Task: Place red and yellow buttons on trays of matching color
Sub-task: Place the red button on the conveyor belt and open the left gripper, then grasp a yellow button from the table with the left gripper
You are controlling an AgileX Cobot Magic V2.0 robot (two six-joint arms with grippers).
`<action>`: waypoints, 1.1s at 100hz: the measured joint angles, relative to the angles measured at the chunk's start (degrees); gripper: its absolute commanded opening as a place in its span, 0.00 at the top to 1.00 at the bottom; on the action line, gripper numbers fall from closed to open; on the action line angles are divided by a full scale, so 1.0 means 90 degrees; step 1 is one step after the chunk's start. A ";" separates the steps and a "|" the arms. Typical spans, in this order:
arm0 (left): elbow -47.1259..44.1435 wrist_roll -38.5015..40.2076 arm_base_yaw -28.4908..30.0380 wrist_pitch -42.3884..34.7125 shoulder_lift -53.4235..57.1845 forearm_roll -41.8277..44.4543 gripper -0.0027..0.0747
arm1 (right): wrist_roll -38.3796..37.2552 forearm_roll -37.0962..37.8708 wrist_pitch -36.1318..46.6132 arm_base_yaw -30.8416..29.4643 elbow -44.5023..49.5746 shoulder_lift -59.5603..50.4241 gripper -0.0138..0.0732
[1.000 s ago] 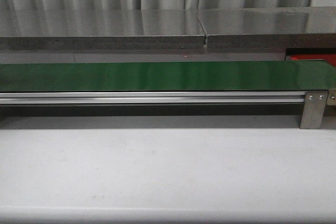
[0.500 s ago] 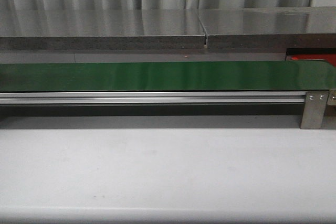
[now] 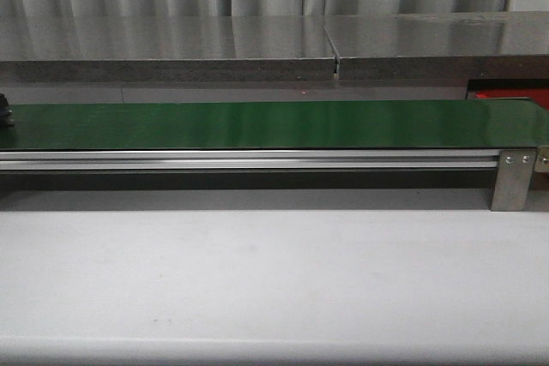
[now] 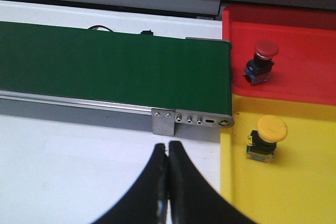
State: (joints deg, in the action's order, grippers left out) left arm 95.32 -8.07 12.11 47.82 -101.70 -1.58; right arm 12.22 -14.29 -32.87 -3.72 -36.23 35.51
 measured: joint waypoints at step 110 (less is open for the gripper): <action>-0.0832 -0.0635 0.2374 -0.0443 -0.1290 -0.0794 0.15 | 0.0000 0.0000 0.0000 0.0000 0.0000 0.0000 0.98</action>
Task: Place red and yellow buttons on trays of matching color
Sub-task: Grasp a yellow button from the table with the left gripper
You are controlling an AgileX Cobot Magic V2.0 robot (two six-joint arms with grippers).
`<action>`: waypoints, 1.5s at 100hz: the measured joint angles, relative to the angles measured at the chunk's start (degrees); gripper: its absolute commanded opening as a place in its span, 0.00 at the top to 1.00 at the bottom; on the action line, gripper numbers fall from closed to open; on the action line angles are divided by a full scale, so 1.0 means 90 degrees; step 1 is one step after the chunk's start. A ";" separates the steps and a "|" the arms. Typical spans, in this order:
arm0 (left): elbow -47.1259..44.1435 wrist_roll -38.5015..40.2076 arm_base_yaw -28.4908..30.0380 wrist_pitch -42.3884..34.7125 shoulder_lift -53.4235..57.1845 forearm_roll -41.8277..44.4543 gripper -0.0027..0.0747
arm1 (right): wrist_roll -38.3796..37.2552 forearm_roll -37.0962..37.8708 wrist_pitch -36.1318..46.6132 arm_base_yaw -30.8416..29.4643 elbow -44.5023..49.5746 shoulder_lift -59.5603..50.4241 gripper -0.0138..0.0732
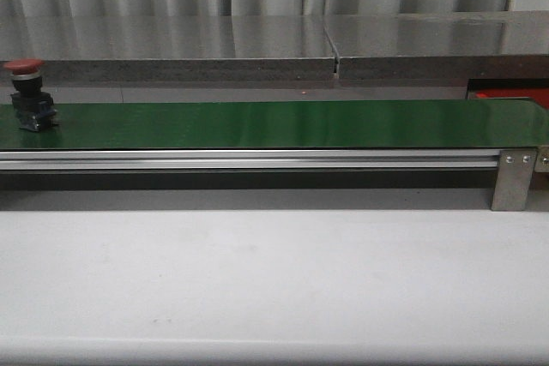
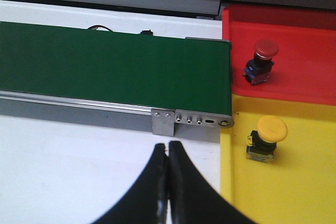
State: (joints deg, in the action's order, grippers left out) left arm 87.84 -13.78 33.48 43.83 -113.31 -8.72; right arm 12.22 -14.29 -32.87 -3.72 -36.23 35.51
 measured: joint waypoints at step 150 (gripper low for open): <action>0.0000 -0.0018 0.0083 -0.0751 -0.0093 -0.0505 0.99 | 0.0000 -0.0011 0.0000 0.0000 0.0000 0.0000 0.98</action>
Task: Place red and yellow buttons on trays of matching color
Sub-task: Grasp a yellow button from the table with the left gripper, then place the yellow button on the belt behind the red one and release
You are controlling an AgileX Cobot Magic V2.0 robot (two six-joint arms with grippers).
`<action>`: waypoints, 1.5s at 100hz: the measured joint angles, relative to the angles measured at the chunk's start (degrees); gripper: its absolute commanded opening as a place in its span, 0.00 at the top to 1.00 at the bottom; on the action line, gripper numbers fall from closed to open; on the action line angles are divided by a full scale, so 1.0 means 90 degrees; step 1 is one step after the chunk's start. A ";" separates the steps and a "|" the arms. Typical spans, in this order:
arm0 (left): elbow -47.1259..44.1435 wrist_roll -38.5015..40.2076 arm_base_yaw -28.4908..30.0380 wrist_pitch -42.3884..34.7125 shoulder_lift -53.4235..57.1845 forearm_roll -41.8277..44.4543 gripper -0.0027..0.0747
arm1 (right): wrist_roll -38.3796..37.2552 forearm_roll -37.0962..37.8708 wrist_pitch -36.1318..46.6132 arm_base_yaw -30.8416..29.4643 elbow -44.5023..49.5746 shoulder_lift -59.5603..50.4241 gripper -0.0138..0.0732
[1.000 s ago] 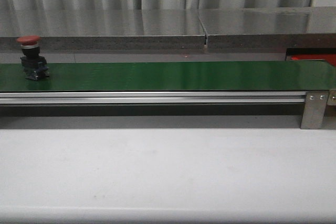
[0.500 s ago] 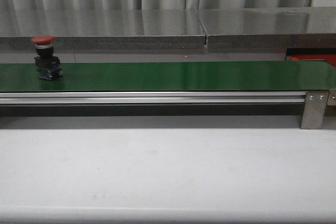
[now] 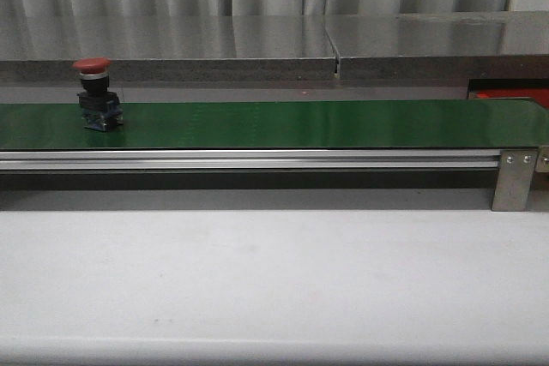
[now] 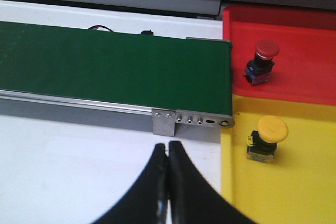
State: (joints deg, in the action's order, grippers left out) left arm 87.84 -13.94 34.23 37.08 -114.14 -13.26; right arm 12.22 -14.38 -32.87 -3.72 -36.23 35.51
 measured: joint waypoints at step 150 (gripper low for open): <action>-0.0014 -0.0234 -0.2548 0.0700 0.0454 0.0169 0.11 | 0.0000 0.0000 0.0000 0.0000 0.0000 0.0000 0.98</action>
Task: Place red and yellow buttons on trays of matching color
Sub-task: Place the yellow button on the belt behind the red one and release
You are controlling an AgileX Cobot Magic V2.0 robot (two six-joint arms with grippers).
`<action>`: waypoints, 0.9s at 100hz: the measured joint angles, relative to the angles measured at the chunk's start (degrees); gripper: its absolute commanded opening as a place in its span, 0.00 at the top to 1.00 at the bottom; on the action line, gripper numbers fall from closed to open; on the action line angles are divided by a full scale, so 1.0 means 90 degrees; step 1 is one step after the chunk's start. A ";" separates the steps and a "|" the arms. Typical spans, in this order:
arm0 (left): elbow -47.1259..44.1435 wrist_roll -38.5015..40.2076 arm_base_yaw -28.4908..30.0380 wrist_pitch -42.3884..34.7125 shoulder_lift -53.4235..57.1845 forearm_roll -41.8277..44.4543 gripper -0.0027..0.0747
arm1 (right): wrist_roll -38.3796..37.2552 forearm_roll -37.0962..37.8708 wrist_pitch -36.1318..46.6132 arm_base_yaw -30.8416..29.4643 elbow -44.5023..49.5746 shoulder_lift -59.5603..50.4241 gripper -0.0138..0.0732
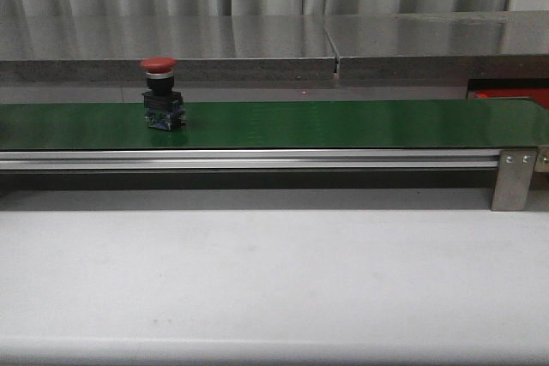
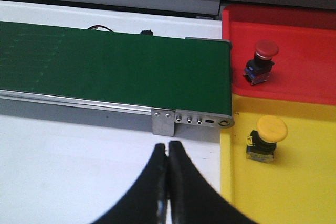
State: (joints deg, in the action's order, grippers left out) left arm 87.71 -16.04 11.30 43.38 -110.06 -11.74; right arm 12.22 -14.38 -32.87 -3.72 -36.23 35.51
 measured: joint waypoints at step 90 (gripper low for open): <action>-0.3377 -0.0273 -0.1407 -0.1604 0.5144 0.0000 0.11 | 0.0000 0.0000 0.0000 0.0000 0.0000 0.0000 0.98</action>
State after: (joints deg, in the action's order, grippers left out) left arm 57.31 -18.50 -1.36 28.94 -63.77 -11.74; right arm 12.22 -14.38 -32.87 -3.72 -36.23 35.51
